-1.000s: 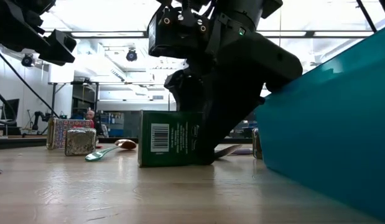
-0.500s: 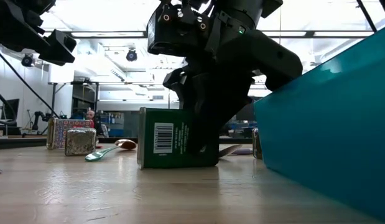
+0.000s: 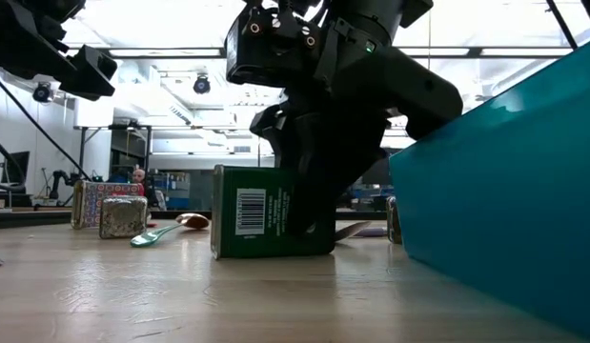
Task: Pick & Place Food Item
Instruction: Put the black seasoning can into the blue bin
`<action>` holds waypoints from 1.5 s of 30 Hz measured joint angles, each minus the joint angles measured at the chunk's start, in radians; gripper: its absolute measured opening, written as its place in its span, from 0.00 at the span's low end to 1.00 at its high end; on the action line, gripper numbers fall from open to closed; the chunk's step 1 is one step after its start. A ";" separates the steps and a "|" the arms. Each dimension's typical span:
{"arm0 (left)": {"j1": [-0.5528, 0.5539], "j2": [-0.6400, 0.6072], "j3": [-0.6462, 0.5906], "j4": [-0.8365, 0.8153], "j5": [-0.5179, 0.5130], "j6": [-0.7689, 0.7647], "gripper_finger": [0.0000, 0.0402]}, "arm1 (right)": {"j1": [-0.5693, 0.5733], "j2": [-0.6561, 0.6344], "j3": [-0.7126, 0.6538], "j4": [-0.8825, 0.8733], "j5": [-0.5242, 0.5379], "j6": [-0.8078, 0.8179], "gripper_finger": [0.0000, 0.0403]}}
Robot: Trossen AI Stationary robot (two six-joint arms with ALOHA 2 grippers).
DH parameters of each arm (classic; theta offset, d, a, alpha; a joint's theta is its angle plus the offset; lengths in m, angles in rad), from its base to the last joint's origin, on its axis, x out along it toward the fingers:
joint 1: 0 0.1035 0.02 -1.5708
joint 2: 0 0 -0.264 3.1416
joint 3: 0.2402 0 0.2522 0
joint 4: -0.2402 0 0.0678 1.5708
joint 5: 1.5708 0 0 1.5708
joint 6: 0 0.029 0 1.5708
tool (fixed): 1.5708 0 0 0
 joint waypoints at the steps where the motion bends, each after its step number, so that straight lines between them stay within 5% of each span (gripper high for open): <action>1: 0.000 0.000 0.000 0.000 0.000 0.000 0.60 | 0.000 0.000 0.000 0.000 0.000 0.000 0.29; 45: 0.000 0.000 0.000 0.000 0.000 0.000 0.60 | 0.001 -0.016 0.049 -0.020 0.002 0.000 0.34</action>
